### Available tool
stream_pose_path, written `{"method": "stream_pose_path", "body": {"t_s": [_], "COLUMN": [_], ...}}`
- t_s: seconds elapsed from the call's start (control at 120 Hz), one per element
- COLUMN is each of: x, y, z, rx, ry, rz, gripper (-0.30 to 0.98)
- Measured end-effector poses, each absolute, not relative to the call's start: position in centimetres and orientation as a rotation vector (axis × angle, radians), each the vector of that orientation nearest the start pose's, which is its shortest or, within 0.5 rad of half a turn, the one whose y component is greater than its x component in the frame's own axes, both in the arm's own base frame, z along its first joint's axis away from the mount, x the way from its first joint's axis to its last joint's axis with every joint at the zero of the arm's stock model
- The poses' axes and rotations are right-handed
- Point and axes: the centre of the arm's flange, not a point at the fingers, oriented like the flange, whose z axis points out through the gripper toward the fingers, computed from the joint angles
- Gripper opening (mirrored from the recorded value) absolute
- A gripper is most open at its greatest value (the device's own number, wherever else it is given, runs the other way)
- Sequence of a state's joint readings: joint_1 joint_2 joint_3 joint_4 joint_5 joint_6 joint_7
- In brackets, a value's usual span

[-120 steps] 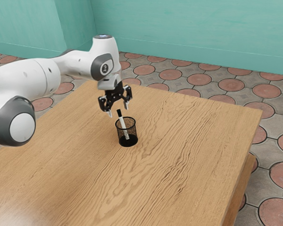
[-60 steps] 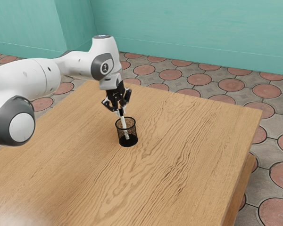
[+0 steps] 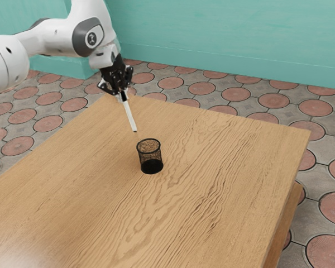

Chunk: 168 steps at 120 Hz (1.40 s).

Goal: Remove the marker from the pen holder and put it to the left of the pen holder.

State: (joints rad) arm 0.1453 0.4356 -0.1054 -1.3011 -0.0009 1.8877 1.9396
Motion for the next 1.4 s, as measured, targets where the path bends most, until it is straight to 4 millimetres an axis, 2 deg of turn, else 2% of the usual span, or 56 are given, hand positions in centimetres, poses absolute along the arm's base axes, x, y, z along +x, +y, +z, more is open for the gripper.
{"method": "stream_pose_path", "body": {"t_s": [0.05,0.092,0.158,0.242,0.308,0.333,0.367,0.55,0.692,0.8,0.967,1.117,1.342,1.4], "x": [69.6,69.5,69.8,70.1,69.1,68.5,68.0,67.0,66.1,65.8,65.6,65.4,64.9,64.8], "y": [6.3,8.9,14.4,19.8,24.2,25.7,26.6,26.6,26.8,26.3,25.8,25.6,26.2,26.2], "z": [52.5,52.0,48.8,43.5,39.3,38.3,37.6,36.5,32.0,30.5,29.3,27.2,25.6,25.3], "rx": [-1.819,-1.881,-2.03,-2.233,-2.43,-2.498,-2.56,-2.73,-2.93,-3.019,-3.102,-3.177,-3.249,-3.259], "ry": [2.417,2.392,2.357,2.339,2.285,2.258,2.24,2.247,2.23,2.224,2.216,2.196,2.145,2.143], "rz": [-0.209,-0.215,-0.234,-0.322,-0.388,-0.42,-0.467,-0.687,-0.849,-0.929,-0.956,-0.953,-0.918,-0.908], "gripper": [-0.09,-0.09,-0.09,-0.09,-0.09,-0.09,-0.08,-0.08,-0.08,-0.08,-0.08,-0.08,-0.08,0.04]}}
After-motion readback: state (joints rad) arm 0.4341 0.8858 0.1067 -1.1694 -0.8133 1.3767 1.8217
